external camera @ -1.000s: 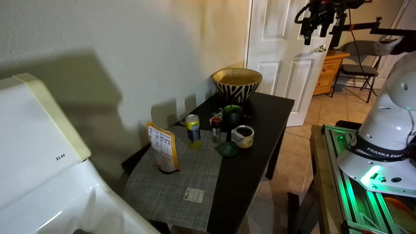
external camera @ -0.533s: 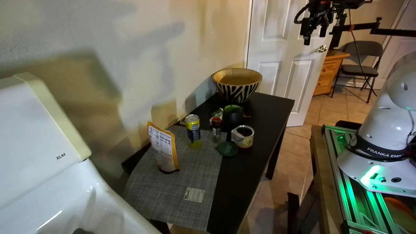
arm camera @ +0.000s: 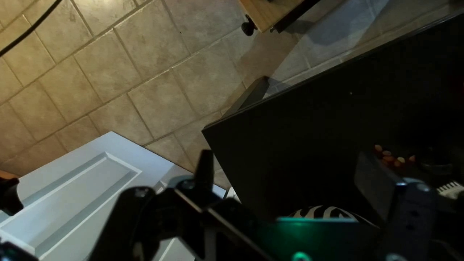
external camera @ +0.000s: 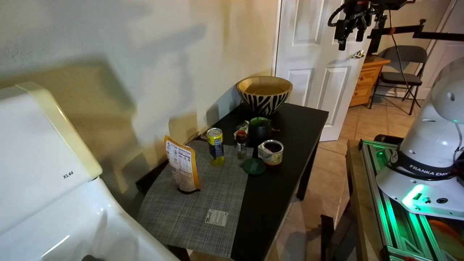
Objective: Remove the coaster from the wooden bowl
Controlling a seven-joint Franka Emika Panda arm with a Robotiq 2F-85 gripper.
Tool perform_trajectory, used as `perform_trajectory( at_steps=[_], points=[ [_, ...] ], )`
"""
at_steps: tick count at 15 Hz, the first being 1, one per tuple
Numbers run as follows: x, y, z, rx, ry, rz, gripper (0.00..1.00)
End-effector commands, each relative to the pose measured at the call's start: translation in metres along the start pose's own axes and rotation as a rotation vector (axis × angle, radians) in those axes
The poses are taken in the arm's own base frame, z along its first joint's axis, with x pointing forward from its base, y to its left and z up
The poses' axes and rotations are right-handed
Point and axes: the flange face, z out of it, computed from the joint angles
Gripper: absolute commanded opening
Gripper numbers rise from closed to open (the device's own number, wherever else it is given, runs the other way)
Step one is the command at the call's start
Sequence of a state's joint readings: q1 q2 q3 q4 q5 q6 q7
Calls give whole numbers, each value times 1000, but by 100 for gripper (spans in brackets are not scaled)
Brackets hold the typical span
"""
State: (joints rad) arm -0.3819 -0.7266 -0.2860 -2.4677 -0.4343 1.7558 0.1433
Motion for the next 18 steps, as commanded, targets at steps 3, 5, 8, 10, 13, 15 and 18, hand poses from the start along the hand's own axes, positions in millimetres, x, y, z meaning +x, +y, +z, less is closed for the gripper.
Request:
perform_trajectory(
  at_steps=[3, 5, 8, 10, 13, 15, 18],
  points=[
    [50, -41, -17, 9, 161, -140, 100],
    [76, -70, -21, 6, 199, -221, 100],
    [126, -99, -8, -52, 201, -313, 100],
    [159, -101, 7, -88, 187, -333, 100],
    [205, -109, 30, -98, 163, -355, 100],
    [230, -116, 48, -61, 109, -362, 100],
    [252, -115, 62, 32, 36, -349, 100]
  ],
)
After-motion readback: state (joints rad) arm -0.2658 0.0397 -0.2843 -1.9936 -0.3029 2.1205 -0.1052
